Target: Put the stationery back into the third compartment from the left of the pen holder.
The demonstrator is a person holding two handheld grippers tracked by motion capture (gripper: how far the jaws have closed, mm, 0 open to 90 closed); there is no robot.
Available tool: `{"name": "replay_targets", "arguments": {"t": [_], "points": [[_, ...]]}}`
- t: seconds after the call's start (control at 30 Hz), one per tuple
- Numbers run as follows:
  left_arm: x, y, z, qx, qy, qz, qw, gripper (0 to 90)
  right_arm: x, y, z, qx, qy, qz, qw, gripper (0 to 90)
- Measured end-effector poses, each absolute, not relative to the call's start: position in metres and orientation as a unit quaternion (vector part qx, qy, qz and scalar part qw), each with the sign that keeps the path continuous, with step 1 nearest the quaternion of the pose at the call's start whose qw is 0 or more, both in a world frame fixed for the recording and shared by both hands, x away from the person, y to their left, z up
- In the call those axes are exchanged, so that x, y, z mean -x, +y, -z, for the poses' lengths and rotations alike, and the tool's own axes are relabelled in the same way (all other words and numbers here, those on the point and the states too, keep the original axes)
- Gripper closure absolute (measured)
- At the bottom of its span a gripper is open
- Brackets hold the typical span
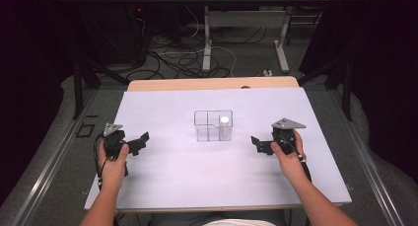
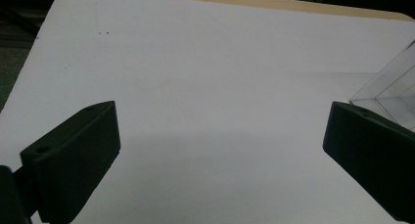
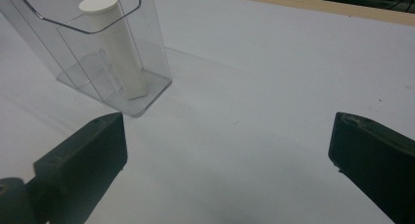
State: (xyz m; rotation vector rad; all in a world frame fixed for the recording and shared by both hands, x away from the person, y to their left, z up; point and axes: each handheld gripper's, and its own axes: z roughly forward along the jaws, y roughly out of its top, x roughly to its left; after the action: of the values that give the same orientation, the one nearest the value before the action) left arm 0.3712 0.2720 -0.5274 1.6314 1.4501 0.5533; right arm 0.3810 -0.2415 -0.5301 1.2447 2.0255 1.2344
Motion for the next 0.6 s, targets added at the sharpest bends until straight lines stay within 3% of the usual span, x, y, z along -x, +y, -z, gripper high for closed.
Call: {"name": "replay_targets", "arguments": {"t": [0.6], "points": [[-0.3751, 0.2711, 0.5348, -0.658, 0.591, -0.215, 0.414, 0.7, -0.3820, -0.2410, 0.5336, -0.458, 0.736, -0.445, 0.223, 0.8]]}}
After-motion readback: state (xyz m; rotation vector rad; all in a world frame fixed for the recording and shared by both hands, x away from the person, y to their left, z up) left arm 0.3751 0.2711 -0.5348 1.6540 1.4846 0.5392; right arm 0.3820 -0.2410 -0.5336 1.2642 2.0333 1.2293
